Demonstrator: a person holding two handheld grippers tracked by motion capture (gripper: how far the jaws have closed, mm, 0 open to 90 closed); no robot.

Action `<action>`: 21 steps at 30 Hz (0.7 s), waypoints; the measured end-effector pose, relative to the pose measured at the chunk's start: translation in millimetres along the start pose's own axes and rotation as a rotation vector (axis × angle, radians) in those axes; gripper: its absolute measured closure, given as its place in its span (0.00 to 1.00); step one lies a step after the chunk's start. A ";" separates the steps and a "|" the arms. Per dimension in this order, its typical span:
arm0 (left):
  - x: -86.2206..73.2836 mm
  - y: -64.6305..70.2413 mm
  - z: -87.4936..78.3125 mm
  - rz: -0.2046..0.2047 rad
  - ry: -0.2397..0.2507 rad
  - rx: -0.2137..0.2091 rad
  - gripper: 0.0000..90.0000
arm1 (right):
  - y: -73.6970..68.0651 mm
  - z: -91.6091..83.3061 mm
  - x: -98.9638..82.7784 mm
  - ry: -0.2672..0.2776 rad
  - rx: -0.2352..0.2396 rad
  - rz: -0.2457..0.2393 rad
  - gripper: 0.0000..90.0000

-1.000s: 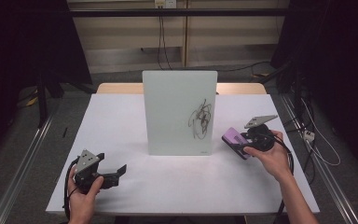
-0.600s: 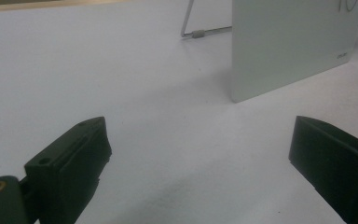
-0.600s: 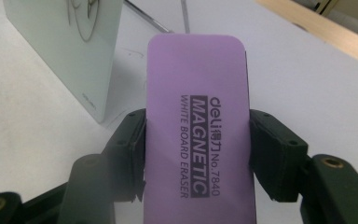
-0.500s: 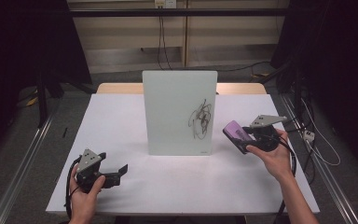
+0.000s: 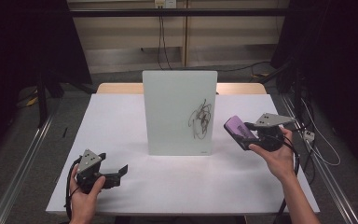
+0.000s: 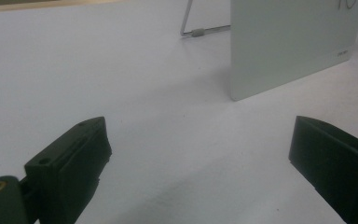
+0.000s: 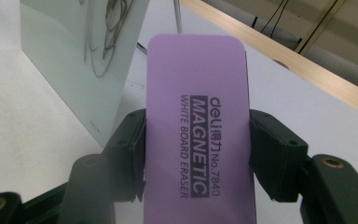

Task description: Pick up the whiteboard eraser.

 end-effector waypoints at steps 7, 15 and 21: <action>0.1 0.8 -0.6 -0.002 0.003 0.001 0.06 | -4.8 -7.7 7.7 0.033 -0.005 -0.022 0.46; -0.8 0.8 0.2 -0.003 -0.003 0.002 0.06 | -12.9 -17.7 19.4 0.069 -0.002 -0.056 0.46; -0.9 0.5 -0.9 -0.004 0.000 0.006 0.06 | -24.1 -22.2 30.5 0.098 0.009 -0.089 0.46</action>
Point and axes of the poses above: each handheld gripper's, and its own axes: z roughly forward along the jaws, x roughly out of its top, y roughly to its right, the point moved 7 cm from there along z, roughly forward along the jaws, and after that the axes turned 5 degrees about -y, right-handed, at the moved point
